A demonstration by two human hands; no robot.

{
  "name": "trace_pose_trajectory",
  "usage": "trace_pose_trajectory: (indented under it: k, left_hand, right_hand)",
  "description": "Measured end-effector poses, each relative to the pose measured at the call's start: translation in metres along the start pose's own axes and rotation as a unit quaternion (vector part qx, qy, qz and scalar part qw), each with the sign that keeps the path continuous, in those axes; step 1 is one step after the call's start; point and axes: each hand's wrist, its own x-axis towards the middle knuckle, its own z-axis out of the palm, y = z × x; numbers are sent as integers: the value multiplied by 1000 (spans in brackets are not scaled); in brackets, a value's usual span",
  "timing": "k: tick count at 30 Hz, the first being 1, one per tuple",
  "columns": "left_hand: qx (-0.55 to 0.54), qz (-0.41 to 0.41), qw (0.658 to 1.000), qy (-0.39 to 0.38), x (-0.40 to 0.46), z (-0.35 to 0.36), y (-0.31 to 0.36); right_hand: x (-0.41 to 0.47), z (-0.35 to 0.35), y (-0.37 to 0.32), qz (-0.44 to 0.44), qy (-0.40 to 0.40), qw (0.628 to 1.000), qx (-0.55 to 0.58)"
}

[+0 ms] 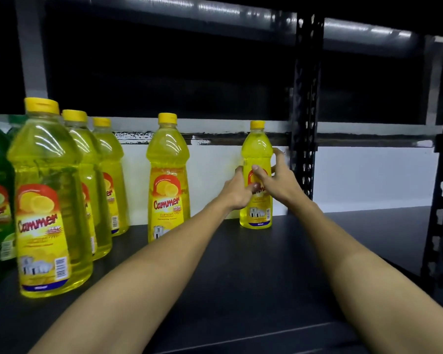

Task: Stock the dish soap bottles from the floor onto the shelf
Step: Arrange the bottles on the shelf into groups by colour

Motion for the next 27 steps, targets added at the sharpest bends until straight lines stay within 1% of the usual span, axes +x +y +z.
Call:
trace_pose_trajectory:
  k: [7, 15, 21, 23, 27]
  left_hand:
    - [0, 0, 1000, -10, -30, -11, 8]
    - [27, -6, 1000, -12, -84, -41, 18]
    - [82, 15, 996, -20, -138, -80, 29]
    - [123, 20, 992, -11, -162, -95, 29]
    - [206, -29, 978, -16, -212, -120, 9]
  right_hand:
    - [-27, -6, -17, -12, -23, 999, 21]
    - [-68, -2, -52, -51, -22, 998, 30]
    - [-103, 2, -86, -89, -17, 995, 52]
    - [-112, 7, -98, -101, -23, 993, 61]
    - [-124, 21, -124, -106, -41, 989, 89]
